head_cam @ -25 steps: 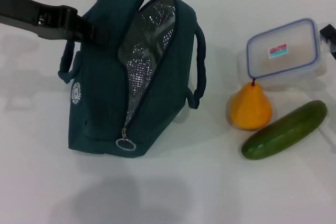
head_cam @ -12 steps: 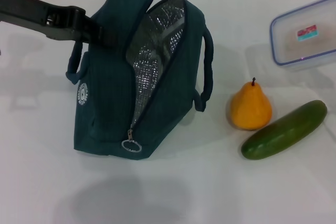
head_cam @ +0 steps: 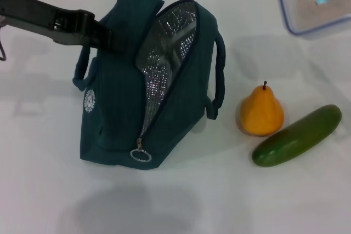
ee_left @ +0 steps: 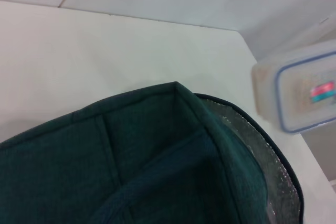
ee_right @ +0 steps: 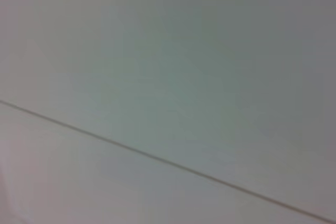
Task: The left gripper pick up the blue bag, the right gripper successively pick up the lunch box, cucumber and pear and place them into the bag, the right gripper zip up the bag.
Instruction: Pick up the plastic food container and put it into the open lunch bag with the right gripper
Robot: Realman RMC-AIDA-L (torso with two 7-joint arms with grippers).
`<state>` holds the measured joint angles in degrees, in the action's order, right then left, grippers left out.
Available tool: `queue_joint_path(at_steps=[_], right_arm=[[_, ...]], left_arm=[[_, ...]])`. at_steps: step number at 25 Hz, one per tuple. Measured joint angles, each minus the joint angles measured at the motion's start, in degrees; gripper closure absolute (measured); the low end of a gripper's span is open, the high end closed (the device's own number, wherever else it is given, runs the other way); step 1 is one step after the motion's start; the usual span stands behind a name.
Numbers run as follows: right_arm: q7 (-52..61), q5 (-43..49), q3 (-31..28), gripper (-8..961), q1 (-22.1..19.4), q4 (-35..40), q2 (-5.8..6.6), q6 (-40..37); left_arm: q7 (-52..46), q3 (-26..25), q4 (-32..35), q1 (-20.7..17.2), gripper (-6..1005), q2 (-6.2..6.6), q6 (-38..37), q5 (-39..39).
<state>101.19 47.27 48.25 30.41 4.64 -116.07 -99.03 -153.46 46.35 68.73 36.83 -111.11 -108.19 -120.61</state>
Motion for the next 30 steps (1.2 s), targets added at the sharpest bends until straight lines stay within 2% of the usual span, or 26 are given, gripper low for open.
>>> queue_joint_path(at_steps=[11, 17, 21, 30], right_arm=[[2.5, 0.0, 0.5, 813, 12.4, -2.5, -0.12, -1.1], [2.3, 0.6, 2.5, 808, 17.2, -4.4, -0.11, -1.0], [2.0, 0.7, 5.8, 804, 18.1, -5.9, -0.11, -0.2], [0.3, 6.7, 6.0, 796, 16.6, -8.5, -0.11, 1.4]], left_arm=[[0.3, 1.6, -0.1, 1.6, 958, -1.64, 0.4, -0.2], [0.8, 1.8, -1.5, 3.0, 959, -2.07, 0.8, -0.2], [1.2, 1.8, -1.6, 3.3, 959, -2.49, 1.5, -0.2], [2.0, 1.0, -3.2, 2.9, 958, -2.64, 2.9, 0.3]])
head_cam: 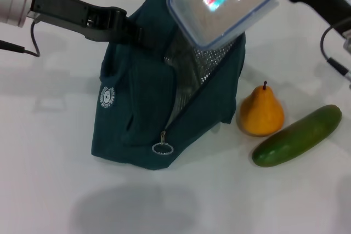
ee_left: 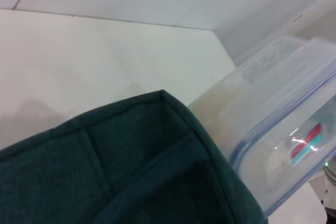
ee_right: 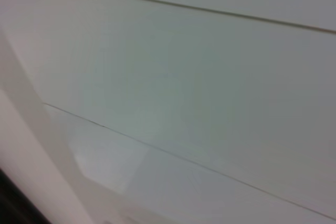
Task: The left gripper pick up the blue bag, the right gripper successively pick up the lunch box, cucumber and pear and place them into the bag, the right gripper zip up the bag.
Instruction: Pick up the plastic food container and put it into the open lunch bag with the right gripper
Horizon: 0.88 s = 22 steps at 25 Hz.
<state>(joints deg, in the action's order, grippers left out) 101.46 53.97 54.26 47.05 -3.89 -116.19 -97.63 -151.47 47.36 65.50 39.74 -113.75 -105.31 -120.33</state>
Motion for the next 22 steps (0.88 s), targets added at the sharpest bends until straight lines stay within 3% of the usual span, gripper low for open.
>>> queue_joint_path(at_steps=[7, 22], right_arm=[[-1.5, 6.0, -0.2, 790, -0.6, -0.5, 0.0, 5.2], [-1.5, 16.4, -0.6, 777, 6.5, -1.9, 0.0, 17.9]], left_arm=[[0.6, 0.0, -1.4, 0.1, 959, 0.06, 0.3, 0.1], [1.7, 0.1, -3.6, 0.5, 960, -0.04, 0.2, 1.5]])
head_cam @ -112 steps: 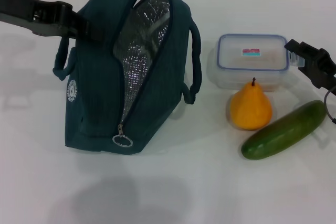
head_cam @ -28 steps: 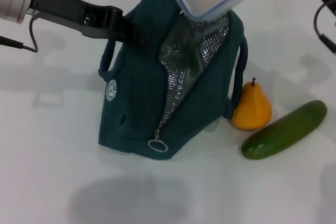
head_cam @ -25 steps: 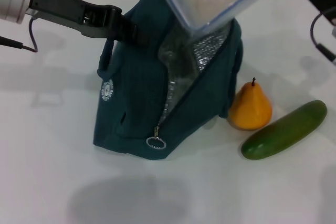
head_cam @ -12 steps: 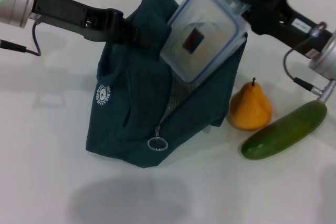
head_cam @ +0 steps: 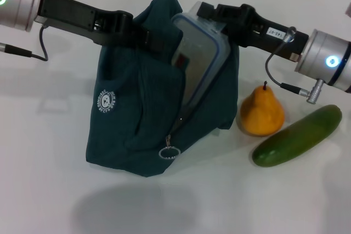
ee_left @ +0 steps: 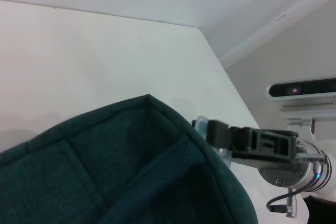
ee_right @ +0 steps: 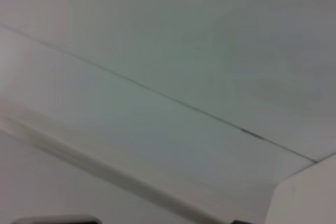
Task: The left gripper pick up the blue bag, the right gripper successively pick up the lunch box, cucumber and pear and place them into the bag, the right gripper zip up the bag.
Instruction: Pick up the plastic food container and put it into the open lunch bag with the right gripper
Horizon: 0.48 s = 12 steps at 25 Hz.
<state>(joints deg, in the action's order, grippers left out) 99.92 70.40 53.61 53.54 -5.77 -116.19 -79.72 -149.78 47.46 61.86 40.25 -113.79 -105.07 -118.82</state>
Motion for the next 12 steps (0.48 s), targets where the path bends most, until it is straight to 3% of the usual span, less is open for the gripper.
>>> queue_joint_path(at_steps=[6, 12], right_arm=[[-0.8, 0.6, 0.0, 772, 0.0, 1.1, 0.0, -1.5], [-1.4, 0.1, -0.1, 767, -2.6, 3.5, 0.0, -3.5]], left_arm=[[0.0, -0.1, 0.0, -0.1, 960, 0.24, 0.0, 0.0], [0.0, -0.1, 0.1, -0.7, 960, 0.57, 0.0, -0.1]])
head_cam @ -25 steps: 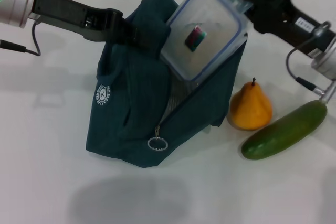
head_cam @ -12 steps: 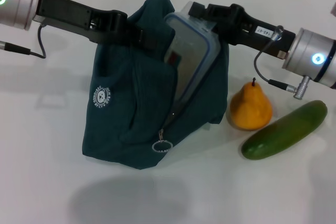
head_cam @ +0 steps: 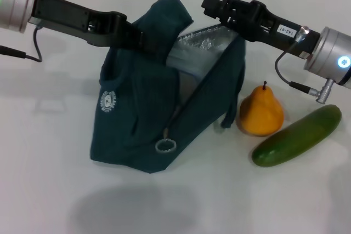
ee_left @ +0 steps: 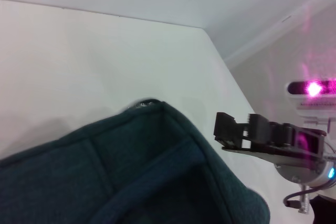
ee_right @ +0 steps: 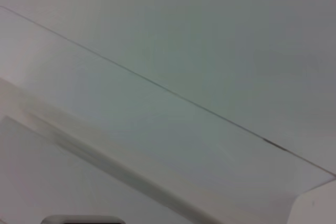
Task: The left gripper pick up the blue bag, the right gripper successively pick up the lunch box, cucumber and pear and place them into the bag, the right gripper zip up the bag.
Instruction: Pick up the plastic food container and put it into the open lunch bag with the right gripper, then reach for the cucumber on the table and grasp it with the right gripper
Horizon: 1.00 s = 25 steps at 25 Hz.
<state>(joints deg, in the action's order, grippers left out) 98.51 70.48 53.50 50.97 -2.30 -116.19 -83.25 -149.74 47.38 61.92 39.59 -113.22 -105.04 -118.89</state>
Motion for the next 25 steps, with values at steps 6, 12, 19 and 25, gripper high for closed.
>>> queue_joint_path(at_steps=[6, 12, 19, 25], right_arm=[[0.1, -0.5, 0.0, 624, -3.2, 3.6, -0.01, -1.6], [0.1, -3.6, 0.1, 434, -11.2, 14.3, 0.13, -5.2], [-0.9, 2.5, 0.8, 208, -22.2, 34.4, 2.97, -5.9], [3.4, 16.5, 0.7, 182, -20.4, 44.3, 9.0, -12.1]], left_arm=[[0.1, -0.5, 0.1, -0.4, 959, 0.26, 0.4, -0.3], [0.1, -0.6, 0.0, -1.2, 959, 0.82, 0.6, -0.3], [0.1, -1.7, 0.5, -2.2, 959, 1.4, 0.4, 0.1], [0.8, -1.9, 0.7, -3.1, 959, 1.78, 0.0, 0.3]])
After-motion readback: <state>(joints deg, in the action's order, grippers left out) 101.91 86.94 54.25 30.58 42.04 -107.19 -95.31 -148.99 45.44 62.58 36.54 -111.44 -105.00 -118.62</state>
